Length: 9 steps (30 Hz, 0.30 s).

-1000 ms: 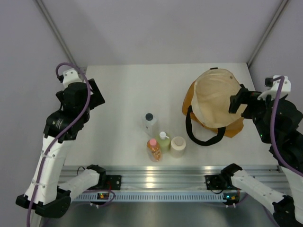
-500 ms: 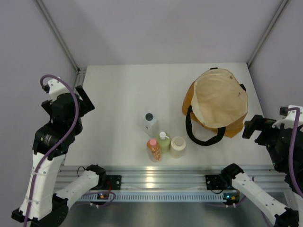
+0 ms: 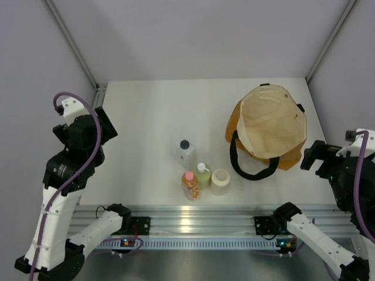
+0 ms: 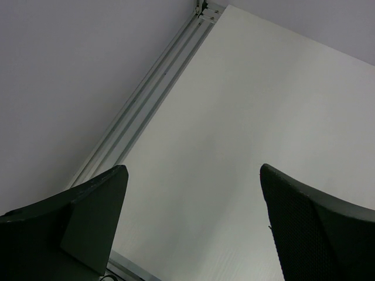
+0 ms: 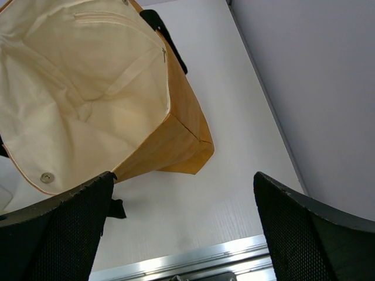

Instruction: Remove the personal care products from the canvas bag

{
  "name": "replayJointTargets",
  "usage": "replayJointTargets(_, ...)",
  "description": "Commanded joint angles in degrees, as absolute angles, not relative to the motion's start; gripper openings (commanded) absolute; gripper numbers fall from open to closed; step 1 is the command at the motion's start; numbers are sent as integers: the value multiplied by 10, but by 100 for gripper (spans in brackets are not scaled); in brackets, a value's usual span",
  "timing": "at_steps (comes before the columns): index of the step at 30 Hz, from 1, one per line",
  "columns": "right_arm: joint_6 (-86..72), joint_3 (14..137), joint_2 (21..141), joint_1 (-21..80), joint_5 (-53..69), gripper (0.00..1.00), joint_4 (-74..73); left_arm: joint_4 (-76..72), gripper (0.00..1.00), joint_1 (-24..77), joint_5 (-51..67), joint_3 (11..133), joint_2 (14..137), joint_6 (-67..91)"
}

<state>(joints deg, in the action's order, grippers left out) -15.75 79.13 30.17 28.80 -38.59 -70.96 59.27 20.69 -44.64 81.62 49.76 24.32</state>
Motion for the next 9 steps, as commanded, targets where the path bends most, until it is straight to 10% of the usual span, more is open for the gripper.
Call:
replayJointTargets(1, -164, 795, 305, 282, -397, 99, -721, 595, 98, 208, -460, 814, 494, 243)
replayJointTargets(9, -163, 791, 308, 282, -388, 99, -711, 594, 98, 209, -468, 816, 488, 248)
